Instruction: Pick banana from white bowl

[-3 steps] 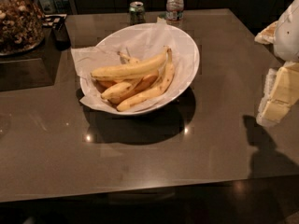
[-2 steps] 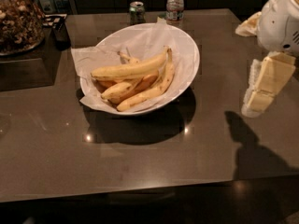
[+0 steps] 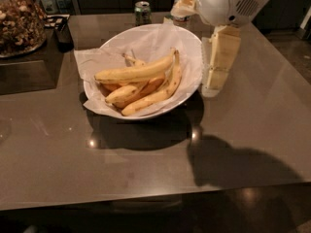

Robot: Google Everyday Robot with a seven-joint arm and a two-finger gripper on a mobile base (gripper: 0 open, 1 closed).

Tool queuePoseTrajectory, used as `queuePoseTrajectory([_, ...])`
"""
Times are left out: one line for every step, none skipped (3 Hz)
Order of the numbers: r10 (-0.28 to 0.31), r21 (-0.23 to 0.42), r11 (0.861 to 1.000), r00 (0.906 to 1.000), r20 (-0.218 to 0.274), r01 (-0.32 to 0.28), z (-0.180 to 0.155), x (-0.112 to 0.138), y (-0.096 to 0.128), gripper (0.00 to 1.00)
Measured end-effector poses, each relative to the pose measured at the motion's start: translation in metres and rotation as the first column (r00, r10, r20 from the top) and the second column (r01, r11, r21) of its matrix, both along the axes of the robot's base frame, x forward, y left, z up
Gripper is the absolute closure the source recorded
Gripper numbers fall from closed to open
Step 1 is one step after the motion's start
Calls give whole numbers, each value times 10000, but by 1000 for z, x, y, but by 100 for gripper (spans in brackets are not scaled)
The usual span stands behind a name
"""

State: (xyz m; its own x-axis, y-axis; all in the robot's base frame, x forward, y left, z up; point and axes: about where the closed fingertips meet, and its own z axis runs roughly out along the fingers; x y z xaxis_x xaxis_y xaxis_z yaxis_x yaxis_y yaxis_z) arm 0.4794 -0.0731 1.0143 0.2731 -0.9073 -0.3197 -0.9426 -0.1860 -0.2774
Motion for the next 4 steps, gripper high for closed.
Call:
queuePoseTrajectory([-43, 83, 10000, 9998, 209, 41, 5, 2, 3, 0])
queuePoseTrajectory([-161, 383, 9991, 9996, 230, 153, 6, 4, 2, 0])
queuePoseTrajectory([-475, 1059, 9932, 9988, -78, 481, -1, 27, -2, 0])
queuePoseTrajectory([-486, 1756, 9826, 9965, -679, 599, -18, 54, 3, 0])
